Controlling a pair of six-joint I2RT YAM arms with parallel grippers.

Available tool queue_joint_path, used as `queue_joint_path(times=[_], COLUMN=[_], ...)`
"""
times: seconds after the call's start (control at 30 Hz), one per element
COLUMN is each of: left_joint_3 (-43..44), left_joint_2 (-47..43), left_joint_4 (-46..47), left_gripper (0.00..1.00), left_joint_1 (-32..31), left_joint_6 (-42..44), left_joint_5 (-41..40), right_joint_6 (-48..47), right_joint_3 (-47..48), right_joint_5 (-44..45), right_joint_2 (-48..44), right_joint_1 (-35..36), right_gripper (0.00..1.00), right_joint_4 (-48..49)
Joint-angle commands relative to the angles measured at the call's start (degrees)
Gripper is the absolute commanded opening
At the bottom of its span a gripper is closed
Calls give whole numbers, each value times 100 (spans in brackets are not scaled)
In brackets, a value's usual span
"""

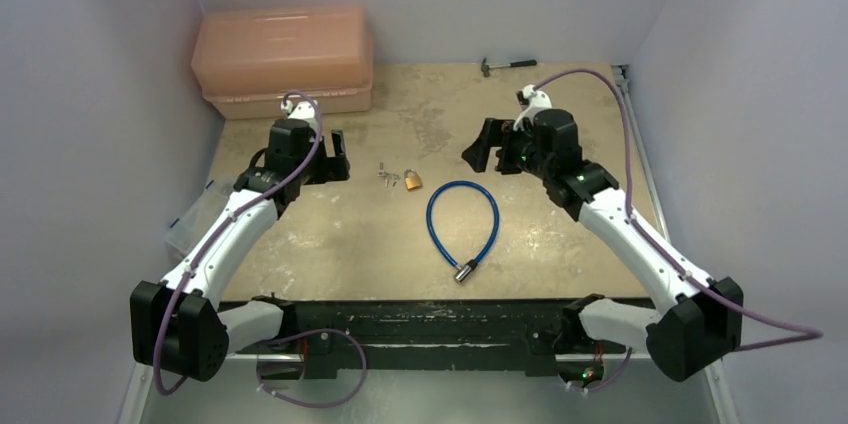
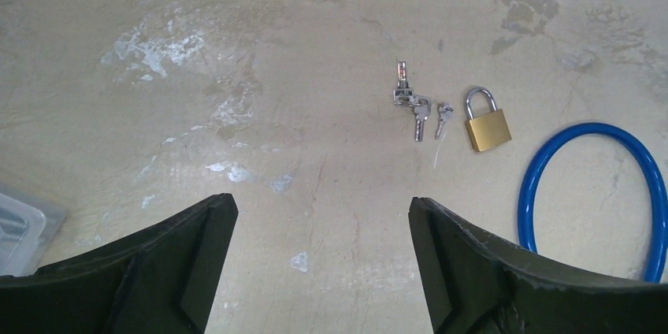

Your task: Unlock with the key

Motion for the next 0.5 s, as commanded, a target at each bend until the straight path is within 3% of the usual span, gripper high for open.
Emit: queue_joint_path(times=[0.0, 0.47], left_joint_3=[-14, -25], left_joint_2=[-133, -377], left_joint_4=[303, 280], left_gripper=[87, 81], left_joint_1=[-46, -70], left_joint_6=[31, -74], left_joint_5=[281, 322], right_joint_6=[-141, -5], right_joint_3=[572, 2384], right_joint_5=[489, 1725], right_joint_2=[487, 2661], right_joint_1=[383, 1807], right_gripper=[96, 92], right_joint_4=[-136, -733])
